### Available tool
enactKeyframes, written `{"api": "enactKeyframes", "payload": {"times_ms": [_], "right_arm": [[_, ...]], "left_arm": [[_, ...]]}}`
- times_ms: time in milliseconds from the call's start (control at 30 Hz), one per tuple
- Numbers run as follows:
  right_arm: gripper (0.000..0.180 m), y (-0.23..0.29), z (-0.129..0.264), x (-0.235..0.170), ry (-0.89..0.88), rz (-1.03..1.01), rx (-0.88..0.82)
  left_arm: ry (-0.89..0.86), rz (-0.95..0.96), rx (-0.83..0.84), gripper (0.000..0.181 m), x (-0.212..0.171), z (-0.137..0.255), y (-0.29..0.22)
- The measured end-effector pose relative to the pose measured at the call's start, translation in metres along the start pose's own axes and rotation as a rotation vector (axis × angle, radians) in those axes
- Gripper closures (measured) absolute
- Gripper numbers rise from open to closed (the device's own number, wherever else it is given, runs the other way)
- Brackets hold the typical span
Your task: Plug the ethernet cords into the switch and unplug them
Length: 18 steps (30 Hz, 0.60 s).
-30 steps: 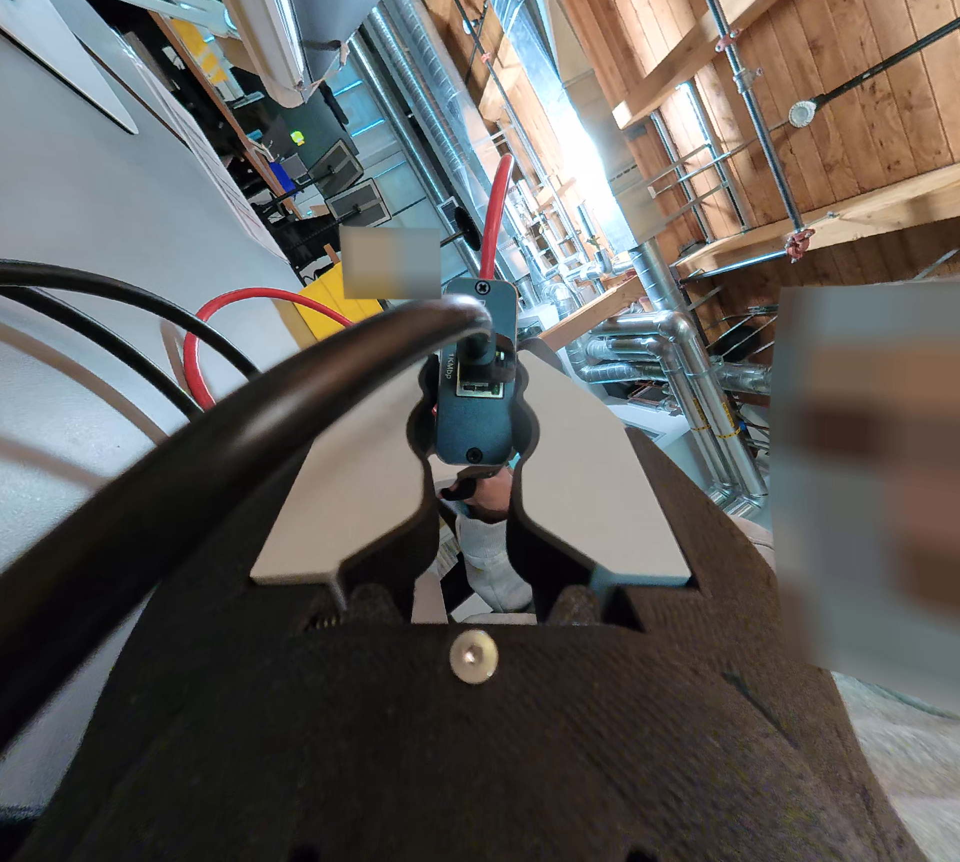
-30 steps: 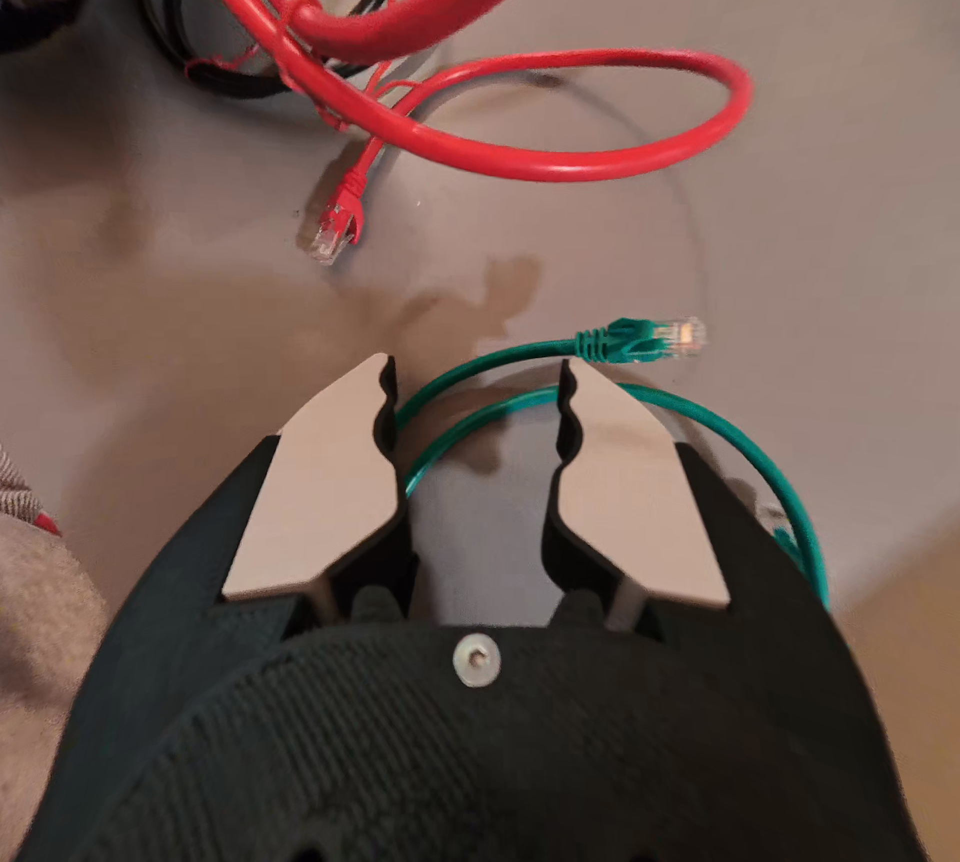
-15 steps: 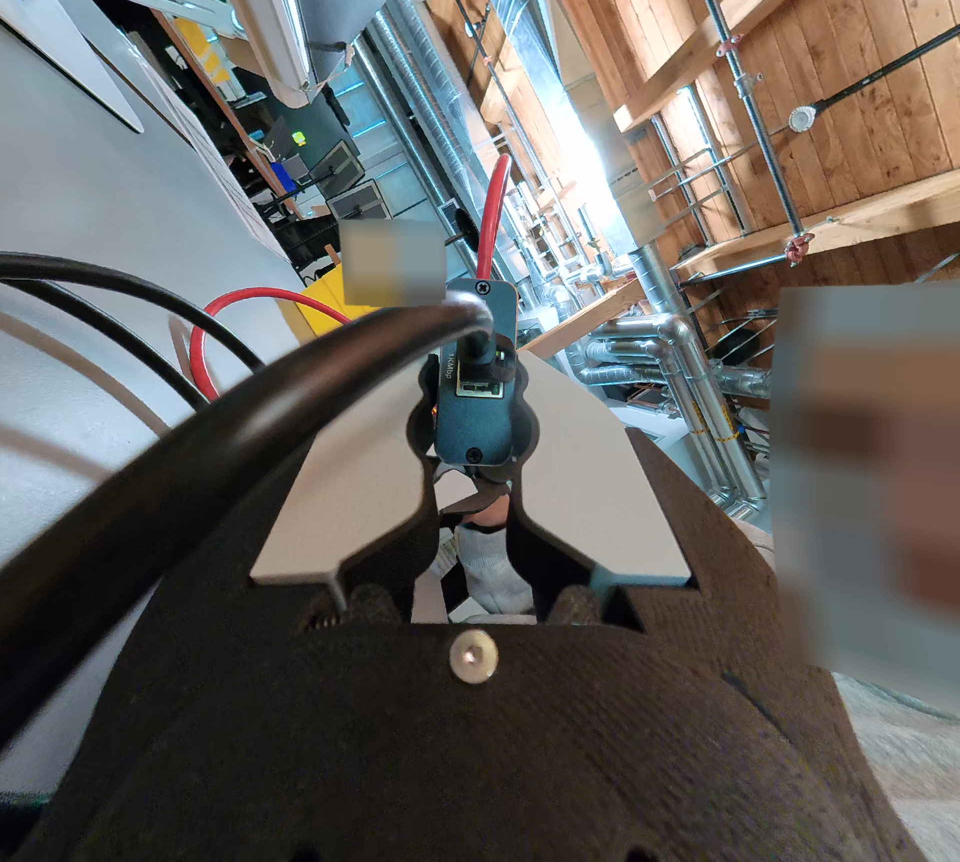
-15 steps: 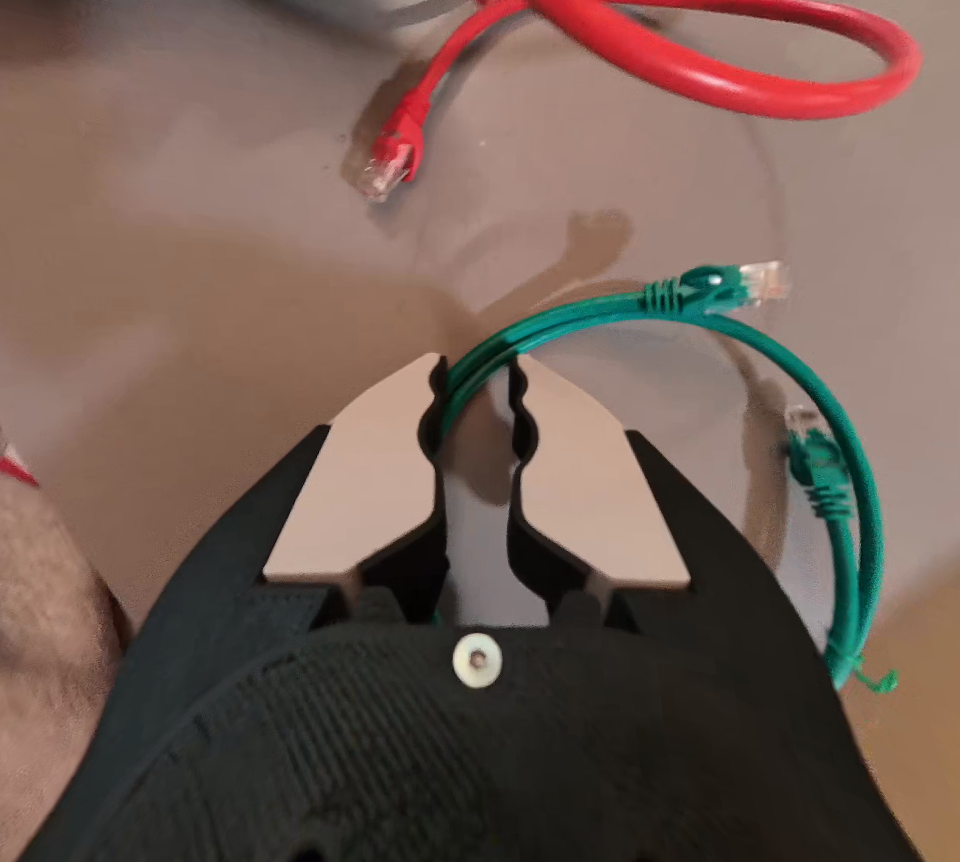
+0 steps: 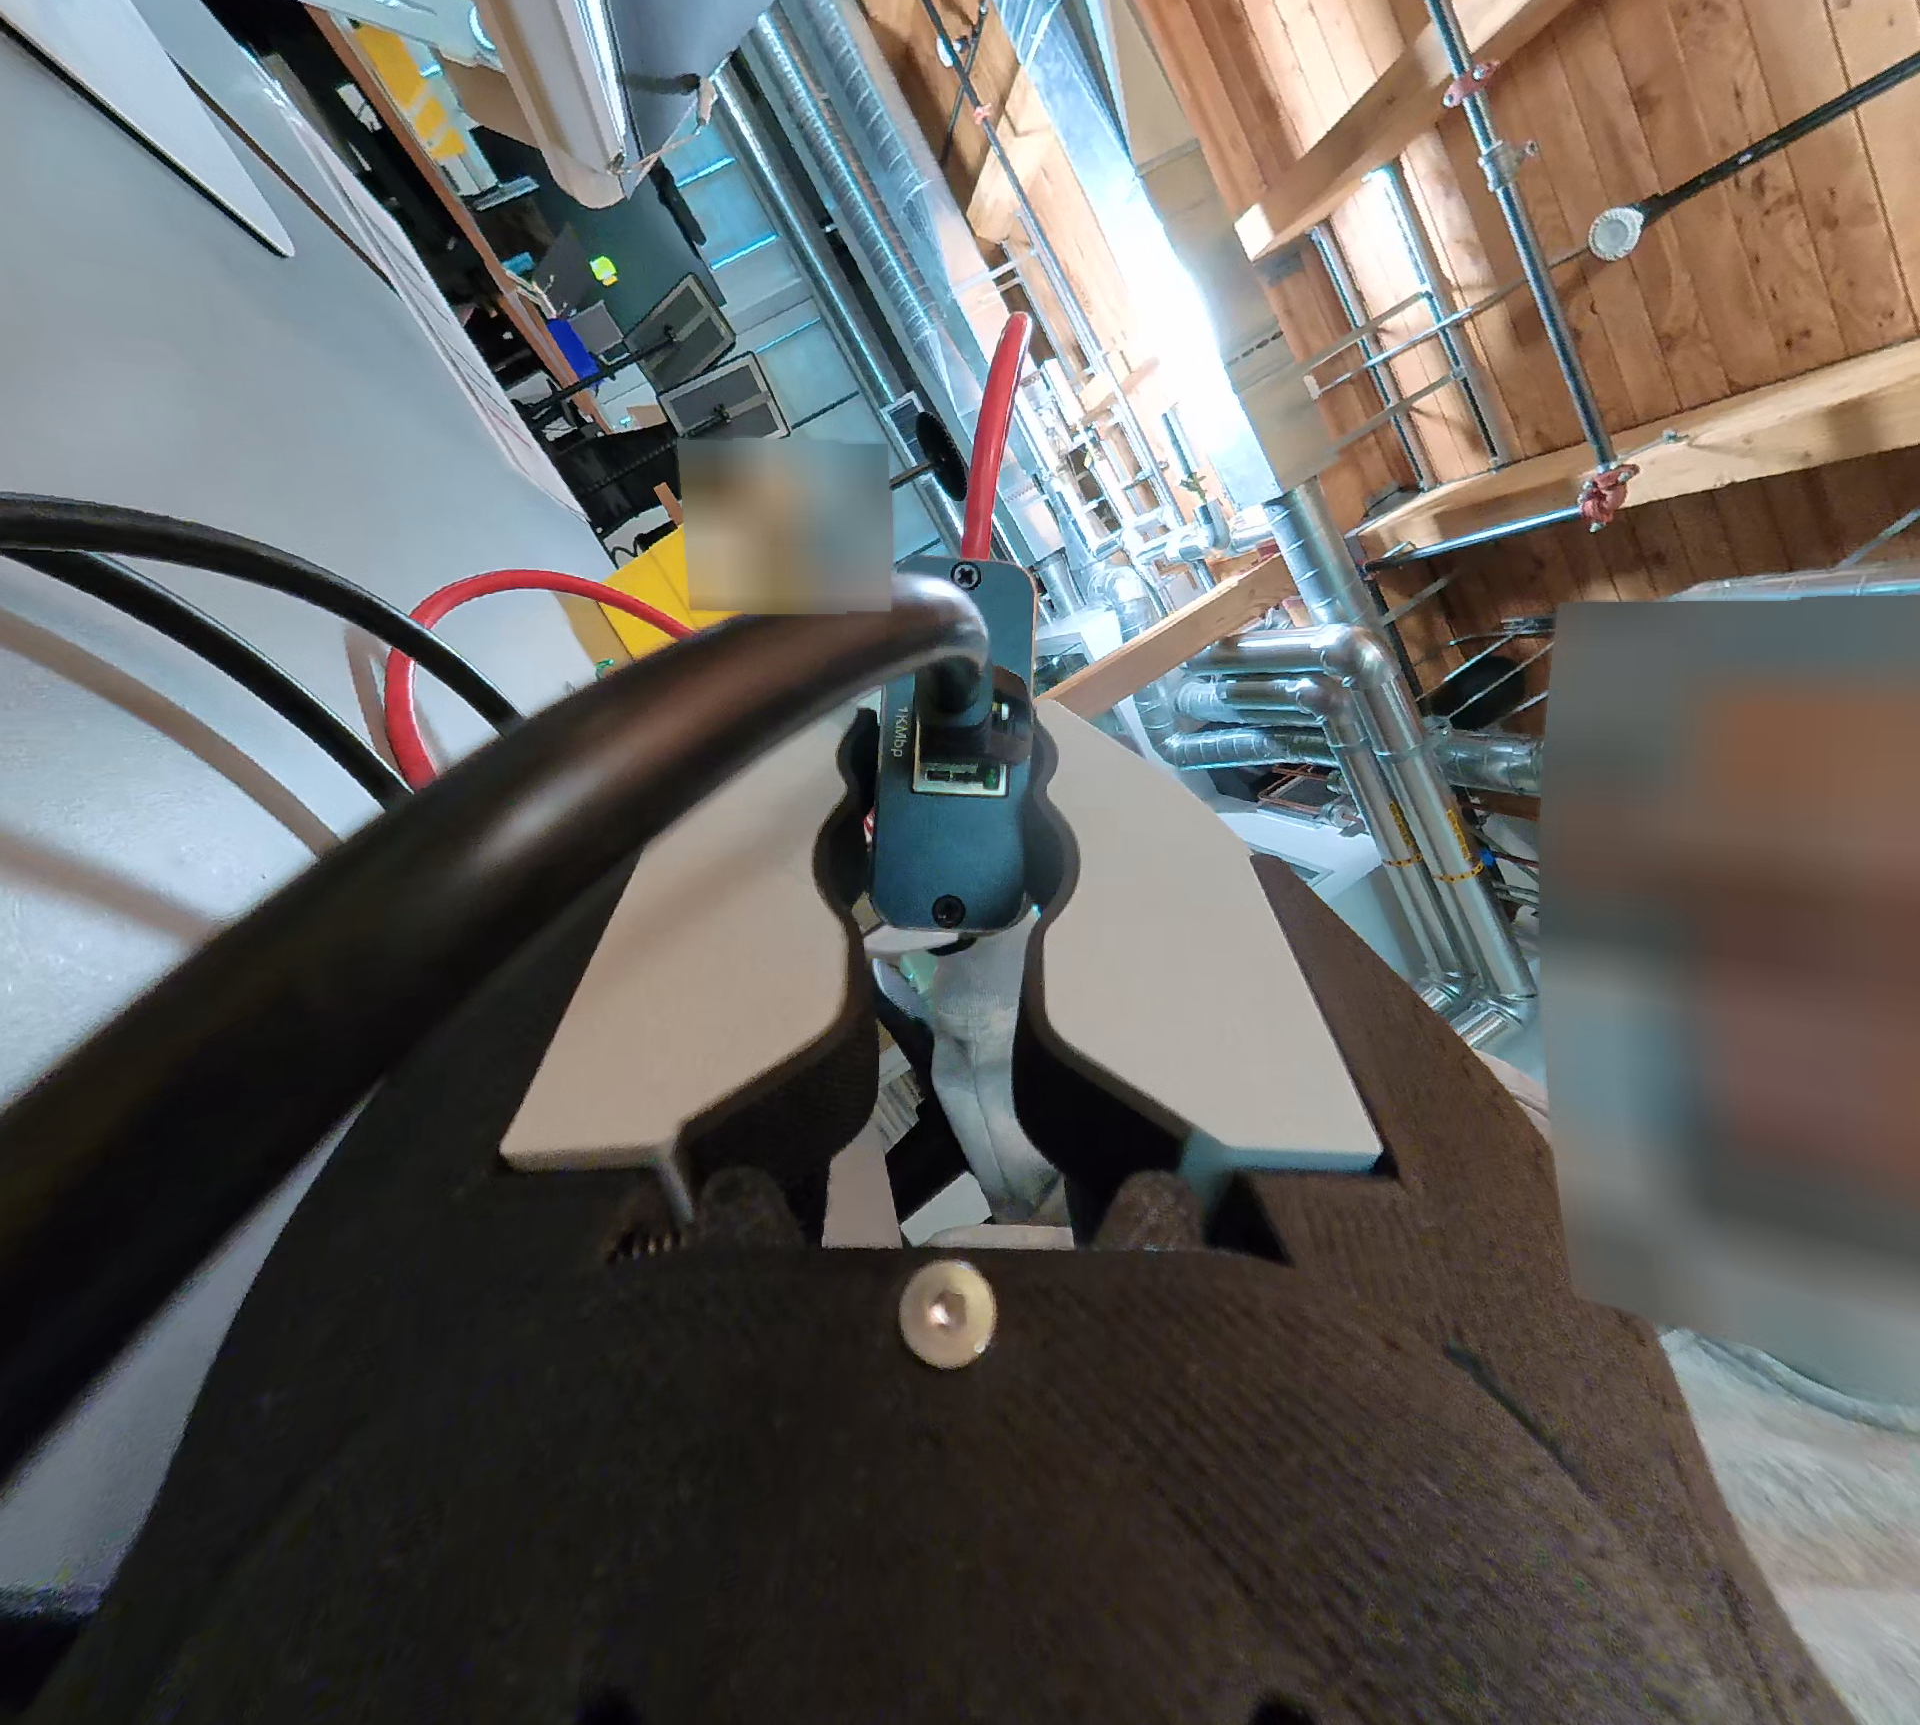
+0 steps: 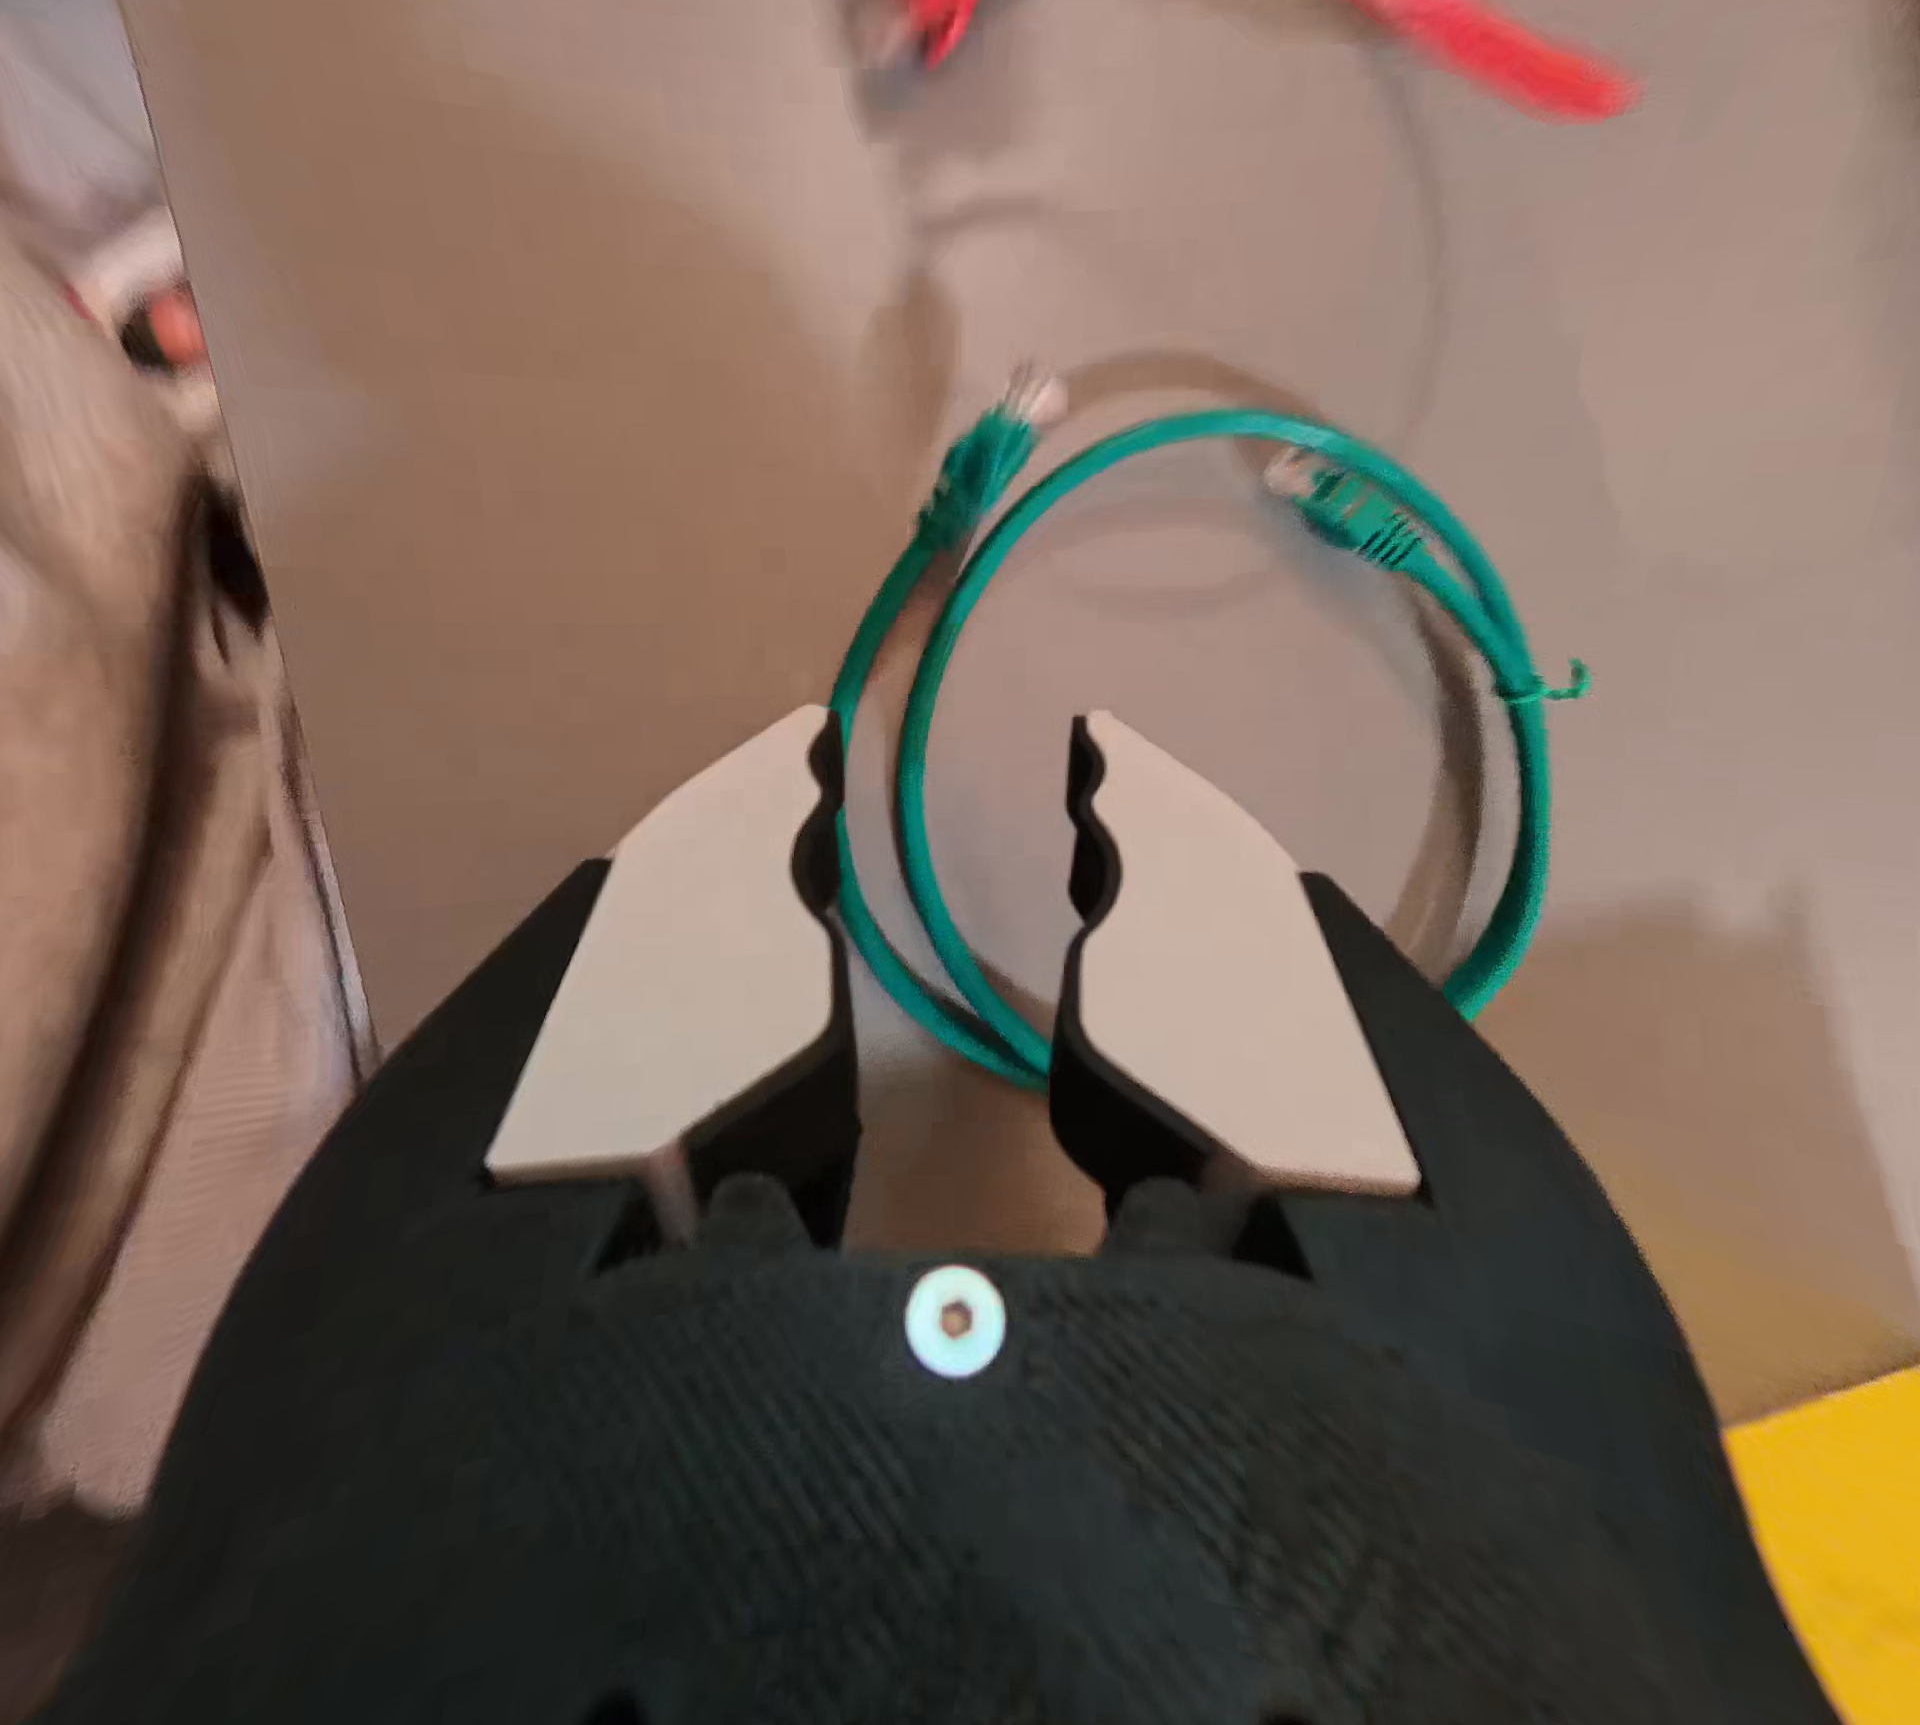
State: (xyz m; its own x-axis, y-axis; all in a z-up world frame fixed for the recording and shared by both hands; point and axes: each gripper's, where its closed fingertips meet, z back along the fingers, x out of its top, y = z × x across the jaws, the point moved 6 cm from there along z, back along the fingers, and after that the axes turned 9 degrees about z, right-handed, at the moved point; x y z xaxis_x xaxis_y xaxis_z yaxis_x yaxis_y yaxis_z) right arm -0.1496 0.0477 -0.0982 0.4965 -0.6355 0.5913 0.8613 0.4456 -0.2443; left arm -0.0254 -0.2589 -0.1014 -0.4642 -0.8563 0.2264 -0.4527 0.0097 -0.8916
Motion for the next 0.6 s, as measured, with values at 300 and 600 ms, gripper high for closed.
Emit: {"api": "enactKeyframes", "payload": {"times_ms": [300,600], "right_arm": [[0.139,0.017,-0.046,0.012,-0.048,-0.307,-0.145],[0.169,0.009,-0.052,0.013,0.067,-0.099,-0.347]], "left_arm": [[0.007,0.000,0.006,0.156,-0.001,-0.001,0.001],[0.077,-0.053,0.046,0.155,-0.007,-0.008,-0.002]]}}
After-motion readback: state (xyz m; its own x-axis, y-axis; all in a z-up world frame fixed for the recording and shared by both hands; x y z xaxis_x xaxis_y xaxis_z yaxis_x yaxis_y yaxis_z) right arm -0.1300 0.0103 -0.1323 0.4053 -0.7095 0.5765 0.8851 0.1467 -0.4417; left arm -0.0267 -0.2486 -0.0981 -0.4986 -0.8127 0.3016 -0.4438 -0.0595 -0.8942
